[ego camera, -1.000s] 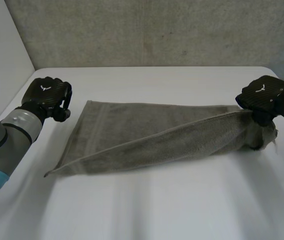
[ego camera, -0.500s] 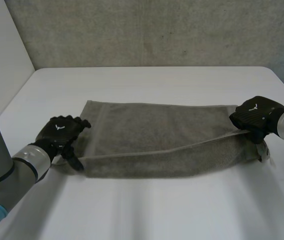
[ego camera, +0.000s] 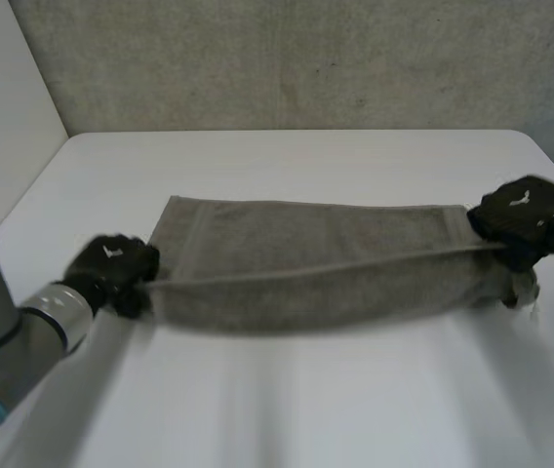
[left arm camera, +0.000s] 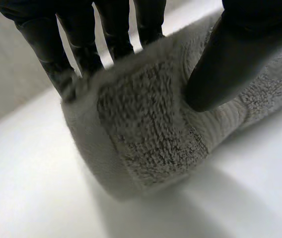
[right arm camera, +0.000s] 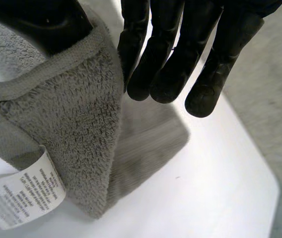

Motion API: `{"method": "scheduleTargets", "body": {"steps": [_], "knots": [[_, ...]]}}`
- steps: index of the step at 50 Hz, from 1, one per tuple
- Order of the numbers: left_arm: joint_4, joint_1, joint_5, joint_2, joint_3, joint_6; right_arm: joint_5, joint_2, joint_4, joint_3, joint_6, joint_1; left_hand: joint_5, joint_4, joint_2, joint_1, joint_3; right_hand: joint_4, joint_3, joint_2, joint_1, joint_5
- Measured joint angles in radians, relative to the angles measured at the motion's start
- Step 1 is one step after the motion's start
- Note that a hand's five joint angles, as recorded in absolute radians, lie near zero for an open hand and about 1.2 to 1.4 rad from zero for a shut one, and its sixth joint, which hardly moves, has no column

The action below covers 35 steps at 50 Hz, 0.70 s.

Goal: Fold the towel.

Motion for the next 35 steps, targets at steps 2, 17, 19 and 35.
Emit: {"method": "scheduleTargets", "body": {"steps": [2, 17, 19, 35], "knots": [[0.002, 0.014, 0.002, 0.061, -0.005, -0.016, -0.024, -0.038, -0.002, 0.003, 0.017, -0.013, 0.0, 0.0, 0.0, 0.0, 0.0, 0.0, 0.0, 0.0, 0.0, 0.0], [0.028, 0.073, 0.011, 0.395, -0.007, -0.174, -0.136, -0.224, 0.066, -0.035, 0.049, -0.058, 0.0, 0.0, 0.0, 0.0, 0.001, 0.0, 0.0, 0.0, 0.0, 0.0], [0.047, 0.066, 0.011, 0.354, 0.006, -0.174, -0.13, -0.195, 0.094, -0.053, 0.034, -0.053, 0.0, 0.0, 0.0, 0.0, 0.002, 0.0, 0.0, 0.0, 0.0, 0.0], [0.093, -0.022, -0.008, -0.096, 0.273, -0.164, 0.084, 0.128, 0.096, -0.263, -0.073, 0.15, 0.0, 0.0, 0.001, 0.0, 0.004, 0.0, 0.004, 0.0, 0.0, 0.0]]}}
